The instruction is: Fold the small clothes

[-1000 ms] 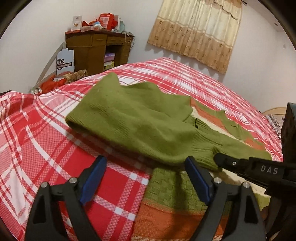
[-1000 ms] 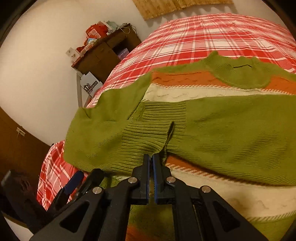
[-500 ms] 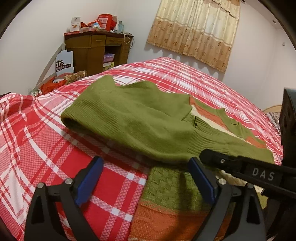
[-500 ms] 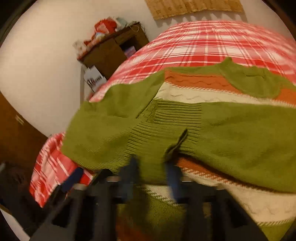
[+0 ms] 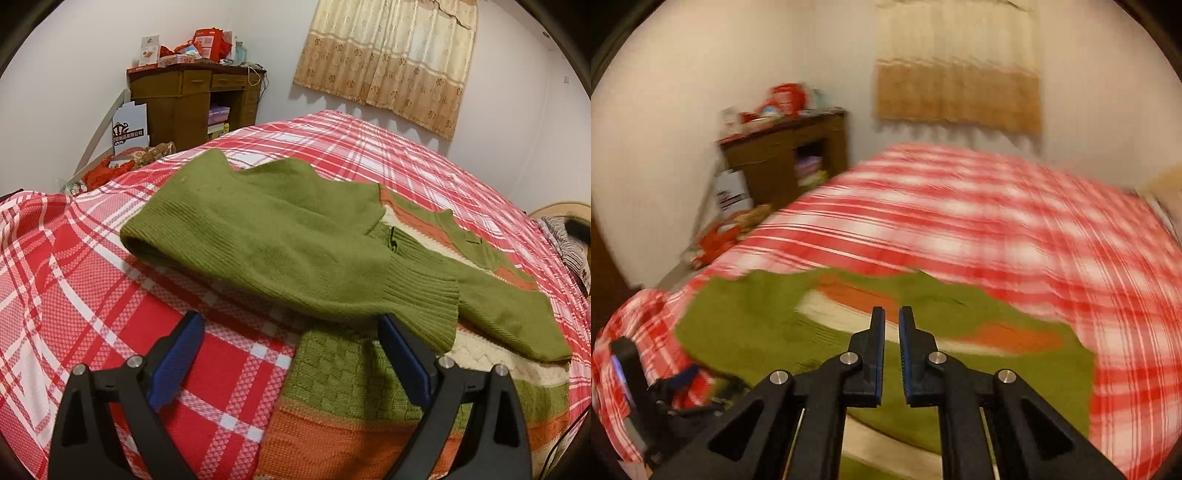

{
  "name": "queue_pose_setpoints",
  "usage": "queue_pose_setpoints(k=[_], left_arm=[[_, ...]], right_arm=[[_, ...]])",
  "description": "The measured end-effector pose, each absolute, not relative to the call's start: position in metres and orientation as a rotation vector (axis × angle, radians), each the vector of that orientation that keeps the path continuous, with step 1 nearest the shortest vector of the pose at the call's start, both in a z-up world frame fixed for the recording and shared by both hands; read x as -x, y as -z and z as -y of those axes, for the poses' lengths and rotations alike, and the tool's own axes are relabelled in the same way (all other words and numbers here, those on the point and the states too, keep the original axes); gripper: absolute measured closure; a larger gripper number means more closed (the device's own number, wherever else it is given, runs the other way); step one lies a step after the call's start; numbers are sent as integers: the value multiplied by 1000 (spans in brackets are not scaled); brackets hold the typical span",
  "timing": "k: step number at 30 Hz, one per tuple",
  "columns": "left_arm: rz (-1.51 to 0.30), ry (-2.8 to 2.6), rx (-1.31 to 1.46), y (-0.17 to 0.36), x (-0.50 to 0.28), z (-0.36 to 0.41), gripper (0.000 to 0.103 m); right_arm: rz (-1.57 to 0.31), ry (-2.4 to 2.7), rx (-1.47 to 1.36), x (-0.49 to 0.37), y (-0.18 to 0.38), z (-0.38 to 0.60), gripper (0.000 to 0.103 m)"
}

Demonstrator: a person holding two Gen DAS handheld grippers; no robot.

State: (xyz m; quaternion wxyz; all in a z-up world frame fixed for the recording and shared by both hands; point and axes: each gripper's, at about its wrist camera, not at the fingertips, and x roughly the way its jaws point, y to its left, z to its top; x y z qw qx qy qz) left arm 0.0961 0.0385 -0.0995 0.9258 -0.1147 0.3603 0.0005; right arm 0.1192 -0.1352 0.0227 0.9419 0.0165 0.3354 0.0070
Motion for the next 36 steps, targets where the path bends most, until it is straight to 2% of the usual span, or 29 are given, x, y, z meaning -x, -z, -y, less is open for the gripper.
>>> queue_pose_setpoints(k=[4, 5, 6, 7, 8, 9, 12, 13, 15, 17, 19, 20, 27, 31, 36], left_arm=[[-737, -5, 233, 100, -96, -39, 5], [-738, -6, 232, 100, -96, -39, 5], [-738, -5, 232, 100, -95, -39, 5], [-738, -4, 233, 100, -95, -39, 5], [-738, -2, 235, 100, -95, -39, 5], [-738, -2, 235, 100, -95, -39, 5], [-739, -4, 232, 100, -95, -39, 5], [-738, -3, 233, 100, -95, -39, 5], [-737, -1, 236, 100, -95, -40, 5], [-739, -2, 232, 100, -95, -40, 5], [-741, -2, 229, 100, -96, -39, 5], [-738, -2, 230, 100, -96, -38, 5], [-737, 7, 244, 101, -96, -41, 4], [-737, 6, 242, 101, -96, -41, 4], [-738, 5, 240, 101, -96, -42, 4]], right_arm=[[-734, -146, -386, -107, 5, 179, 95], [-741, -176, -426, -106, 11, 178, 89], [-754, -234, -491, -109, 22, 171, 76], [-763, -272, -524, -111, 30, 162, 43], [-772, -317, -554, -115, 39, 149, 18], [-780, -334, -553, -115, 46, 137, 17], [-850, -366, -457, -125, 61, 95, 17], [-885, -369, -415, -130, 67, 81, 23], [-930, -362, -359, -136, 81, 62, 56], [-984, -323, -326, -145, 96, 50, 64], [-957, -304, -298, -147, 99, 44, 74], [-947, -294, -270, -146, 97, 40, 91], [-784, -234, -58, -134, 40, 43, 94], [-723, -154, -17, -128, 3, 85, 94], [-697, 3, -8, -115, -17, 157, 94]])
